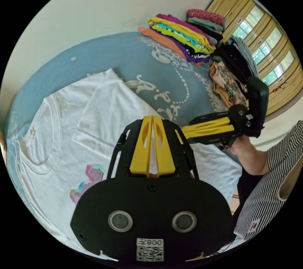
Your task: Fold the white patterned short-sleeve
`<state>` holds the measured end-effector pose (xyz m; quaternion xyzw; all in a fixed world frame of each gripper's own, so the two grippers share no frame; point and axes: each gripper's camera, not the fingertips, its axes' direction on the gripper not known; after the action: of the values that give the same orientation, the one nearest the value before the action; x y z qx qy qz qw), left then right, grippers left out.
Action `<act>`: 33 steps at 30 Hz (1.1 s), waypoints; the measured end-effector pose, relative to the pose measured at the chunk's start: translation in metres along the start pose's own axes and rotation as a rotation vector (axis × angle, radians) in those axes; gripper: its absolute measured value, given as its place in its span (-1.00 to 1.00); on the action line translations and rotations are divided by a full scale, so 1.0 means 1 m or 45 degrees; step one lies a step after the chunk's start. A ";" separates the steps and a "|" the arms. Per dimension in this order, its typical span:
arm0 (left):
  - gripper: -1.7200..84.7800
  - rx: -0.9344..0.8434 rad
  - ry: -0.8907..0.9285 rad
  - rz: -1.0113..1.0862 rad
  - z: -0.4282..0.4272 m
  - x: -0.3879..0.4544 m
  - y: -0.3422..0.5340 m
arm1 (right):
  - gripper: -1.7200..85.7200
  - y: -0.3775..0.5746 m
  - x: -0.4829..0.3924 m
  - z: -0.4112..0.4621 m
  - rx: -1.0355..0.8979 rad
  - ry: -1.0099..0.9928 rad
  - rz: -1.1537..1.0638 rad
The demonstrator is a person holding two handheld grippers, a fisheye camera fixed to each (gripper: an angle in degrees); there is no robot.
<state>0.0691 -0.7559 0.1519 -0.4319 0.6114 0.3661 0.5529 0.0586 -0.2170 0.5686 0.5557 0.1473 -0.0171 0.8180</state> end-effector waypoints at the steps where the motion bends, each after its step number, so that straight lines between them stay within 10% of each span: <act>1: -0.96 0.034 -0.024 -0.009 0.005 0.002 0.012 | -0.96 -0.002 -0.004 -0.002 -0.008 0.013 -0.001; 21: -0.95 0.152 0.184 -0.230 0.121 0.018 0.210 | -0.96 -0.047 -0.072 -0.017 -0.025 0.111 -0.032; 33: -0.87 0.359 -0.065 -0.778 0.148 0.042 0.492 | -0.96 -0.063 -0.155 -0.032 -0.046 0.131 -0.006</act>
<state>-0.3371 -0.4473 0.0778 -0.5052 0.4844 0.1059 0.7063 -0.1090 -0.2329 0.5417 0.5407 0.1910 0.0121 0.8192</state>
